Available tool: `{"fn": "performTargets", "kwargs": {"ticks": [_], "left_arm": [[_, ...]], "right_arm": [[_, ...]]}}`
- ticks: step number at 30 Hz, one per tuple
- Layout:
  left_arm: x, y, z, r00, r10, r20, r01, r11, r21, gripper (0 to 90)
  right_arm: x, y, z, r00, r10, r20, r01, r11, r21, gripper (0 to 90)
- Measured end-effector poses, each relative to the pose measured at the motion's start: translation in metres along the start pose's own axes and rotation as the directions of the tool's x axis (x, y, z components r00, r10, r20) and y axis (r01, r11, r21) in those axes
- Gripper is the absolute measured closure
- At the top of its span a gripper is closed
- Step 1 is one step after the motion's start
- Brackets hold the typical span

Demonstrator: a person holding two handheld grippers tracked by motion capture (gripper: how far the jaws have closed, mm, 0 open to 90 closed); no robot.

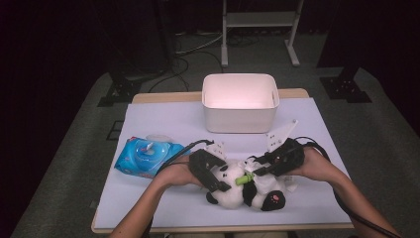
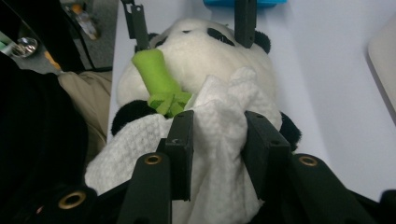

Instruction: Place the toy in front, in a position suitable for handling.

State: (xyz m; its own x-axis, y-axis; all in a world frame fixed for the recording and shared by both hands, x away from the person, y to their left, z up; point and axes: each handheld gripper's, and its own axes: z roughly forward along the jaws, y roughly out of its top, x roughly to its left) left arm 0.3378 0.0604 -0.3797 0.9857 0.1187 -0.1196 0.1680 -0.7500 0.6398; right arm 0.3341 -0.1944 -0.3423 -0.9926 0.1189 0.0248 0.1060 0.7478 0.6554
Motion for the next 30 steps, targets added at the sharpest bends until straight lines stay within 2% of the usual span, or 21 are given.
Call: {"fn": "performTargets", "kwargs": {"ticks": [3,5,10,14,21,30], "left_arm": [[0.000,0.001,0.003,1.0000,0.001,-0.002,-0.001,1.0000,0.009,13.4],[0.001,0.000,0.003,1.0000,-0.004,-0.001,0.004,1.0000,0.005,13.4],[0.001,0.000,0.003,1.0000,-0.005,-0.001,0.005,1.0000,-0.001,13.4],[0.001,-0.001,0.002,0.9998,-0.021,-0.002,0.021,0.9997,-0.012,13.5],[0.001,-0.001,0.002,0.9999,-0.013,0.004,0.013,0.9999,-0.006,13.5],[0.001,-0.001,0.000,1.0000,0.000,0.003,0.000,1.0000,-0.002,13.5]], "right_arm": [[0.002,0.002,0.006,0.9992,-0.019,0.036,0.018,1.000,0.019,62.6],[0.002,0.001,0.009,0.9986,-0.014,0.051,0.013,1.000,0.021,63.4],[0.004,-0.004,0.008,0.9948,-0.013,0.101,0.011,1.000,0.018,80.6],[0.005,-0.008,0.001,0.9957,0.002,0.093,-0.002,1.000,-0.009,83.8],[-0.005,-0.016,-0.031,0.9914,0.055,0.119,-0.045,0.995,-0.085,83.8],[-0.003,-0.030,-0.041,0.9910,0.081,0.106,-0.071,0.993,-0.096,83.7]]}}
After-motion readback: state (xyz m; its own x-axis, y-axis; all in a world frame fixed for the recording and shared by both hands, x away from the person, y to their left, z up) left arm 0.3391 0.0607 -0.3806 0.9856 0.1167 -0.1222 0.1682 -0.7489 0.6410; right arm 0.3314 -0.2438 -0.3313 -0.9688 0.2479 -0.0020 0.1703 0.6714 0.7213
